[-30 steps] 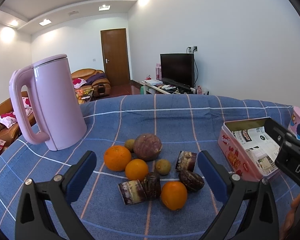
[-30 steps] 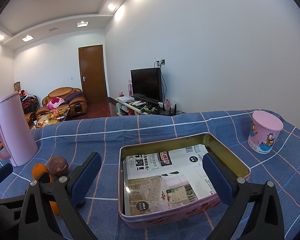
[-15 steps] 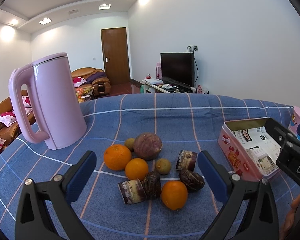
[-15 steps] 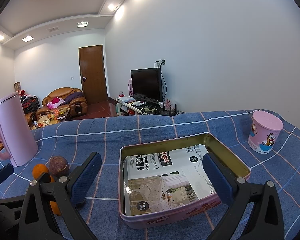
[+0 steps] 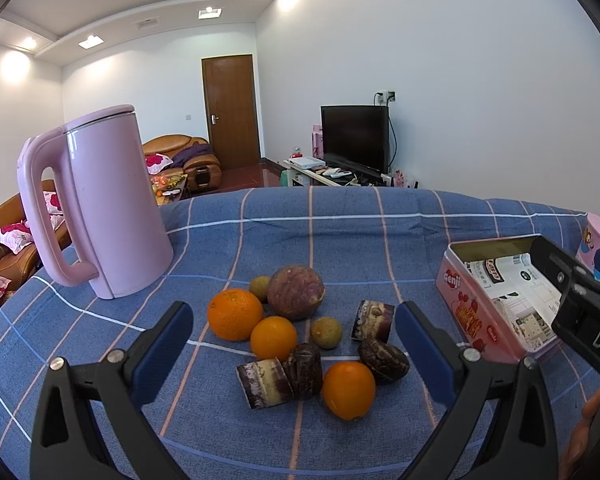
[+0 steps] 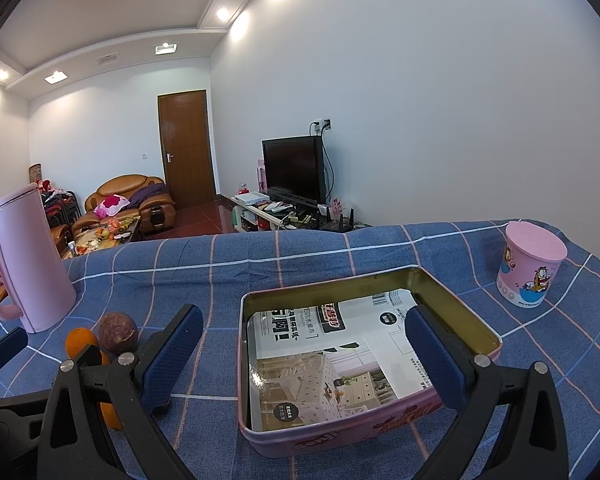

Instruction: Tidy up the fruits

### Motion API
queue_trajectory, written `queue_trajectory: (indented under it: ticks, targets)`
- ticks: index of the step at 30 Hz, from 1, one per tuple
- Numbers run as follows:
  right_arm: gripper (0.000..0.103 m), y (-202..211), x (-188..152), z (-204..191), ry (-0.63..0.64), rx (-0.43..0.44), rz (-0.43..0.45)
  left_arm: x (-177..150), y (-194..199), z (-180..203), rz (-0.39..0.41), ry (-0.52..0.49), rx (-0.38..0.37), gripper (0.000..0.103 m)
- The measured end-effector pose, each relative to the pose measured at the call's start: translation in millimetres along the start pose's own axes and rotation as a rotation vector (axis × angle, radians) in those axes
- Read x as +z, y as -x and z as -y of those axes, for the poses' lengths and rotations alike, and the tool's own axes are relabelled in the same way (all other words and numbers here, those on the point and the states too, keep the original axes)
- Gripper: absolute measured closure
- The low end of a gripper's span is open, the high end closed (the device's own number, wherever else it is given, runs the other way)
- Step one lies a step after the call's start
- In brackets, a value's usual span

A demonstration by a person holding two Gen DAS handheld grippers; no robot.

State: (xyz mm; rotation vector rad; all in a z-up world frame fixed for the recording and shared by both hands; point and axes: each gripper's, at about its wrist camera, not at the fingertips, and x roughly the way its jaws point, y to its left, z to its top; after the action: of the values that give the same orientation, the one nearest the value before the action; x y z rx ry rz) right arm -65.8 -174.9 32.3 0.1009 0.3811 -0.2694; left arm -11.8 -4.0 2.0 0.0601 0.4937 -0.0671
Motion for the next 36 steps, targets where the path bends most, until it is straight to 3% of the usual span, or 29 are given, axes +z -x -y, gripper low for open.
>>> queue_trajectory:
  ticks: [19, 28, 31, 36]
  targets:
    - [0.001, 0.8, -1.0, -7.4, 0.030, 0.024, -0.004, -0.2, -10.8, -10.7, -0.049, 0.016, 0.013, 0.000]
    - [0.002, 2.5, -4.7, -18.5, 0.078, 0.102, -0.011, 3.8, -20.1, -31.5, -0.099, 0.023, 0.021, 0.000]
    - [0.019, 3.4, -7.7, -26.4, 0.107, 0.154, -0.023, 8.4, -25.3, -53.0, -0.119, 0.047, 0.035, 0.000]
    - [0.053, -8.3, -16.4, -41.2, 0.125, 0.288, -0.131, 9.2, -31.0, -89.4, -0.140, 0.082, 0.090, 0.000]
